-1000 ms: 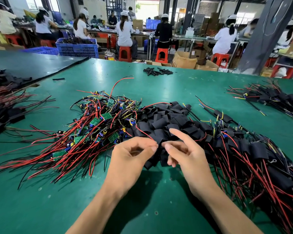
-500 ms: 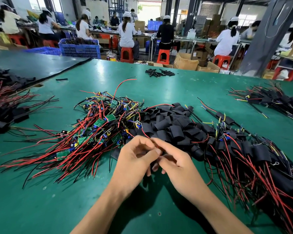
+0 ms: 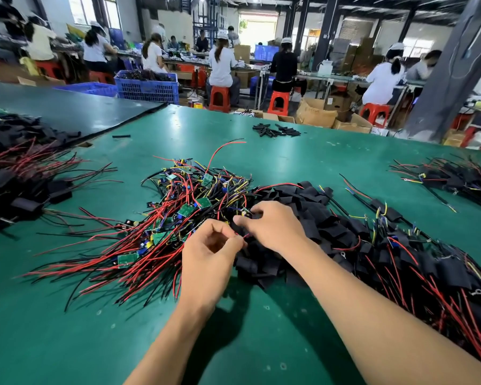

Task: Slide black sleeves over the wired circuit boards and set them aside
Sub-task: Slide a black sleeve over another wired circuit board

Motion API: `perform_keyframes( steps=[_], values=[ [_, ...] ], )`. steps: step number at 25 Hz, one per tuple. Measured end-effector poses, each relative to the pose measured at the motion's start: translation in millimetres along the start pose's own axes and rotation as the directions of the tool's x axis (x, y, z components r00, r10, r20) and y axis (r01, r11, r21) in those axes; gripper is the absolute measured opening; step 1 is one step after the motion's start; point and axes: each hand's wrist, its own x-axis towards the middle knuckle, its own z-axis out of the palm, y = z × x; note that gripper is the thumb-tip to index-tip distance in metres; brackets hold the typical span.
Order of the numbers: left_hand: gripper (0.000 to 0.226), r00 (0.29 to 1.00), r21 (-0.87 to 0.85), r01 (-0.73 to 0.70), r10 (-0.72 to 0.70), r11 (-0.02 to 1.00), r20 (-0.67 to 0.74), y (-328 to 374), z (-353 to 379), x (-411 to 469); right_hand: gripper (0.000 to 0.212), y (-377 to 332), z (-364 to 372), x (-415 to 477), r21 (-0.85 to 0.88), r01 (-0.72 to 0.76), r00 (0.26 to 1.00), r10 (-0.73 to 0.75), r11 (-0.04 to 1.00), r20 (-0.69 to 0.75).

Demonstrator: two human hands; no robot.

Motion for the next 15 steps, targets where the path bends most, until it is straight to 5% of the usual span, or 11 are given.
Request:
perform_keyframes(
  steps=[6, 11, 13, 15],
  values=[
    [0.017, 0.984, 0.119, 0.020, 0.002, 0.993, -0.178, -9.2, -10.0, 12.5, 0.024, -7.0, 9.0, 16.8, -0.063, -0.006, 0.988, -0.004, 0.998, -0.157],
    [0.015, 0.984, 0.190, -0.040, 0.071, 0.981, -0.162, -9.3, -11.4, 15.4, 0.030, 1.4, -32.6, 18.1, 0.284, -0.009, 0.962, 0.086, 0.959, -0.260],
    [0.017, 0.987, 0.169, -0.038, 0.064, 0.985, -0.149, -9.4, -11.2, 15.9, 0.032, 15.5, -56.2, 12.5, 0.611, -0.022, 0.950, 0.206, 0.791, -0.234],
    [0.014, 0.984, 0.184, -0.030, 0.061, 0.983, -0.167, -10.3, -9.6, 15.6, 0.024, 33.2, -73.0, -3.3, 0.856, -0.037, 0.963, 0.248, 0.515, -0.107]
  ],
)
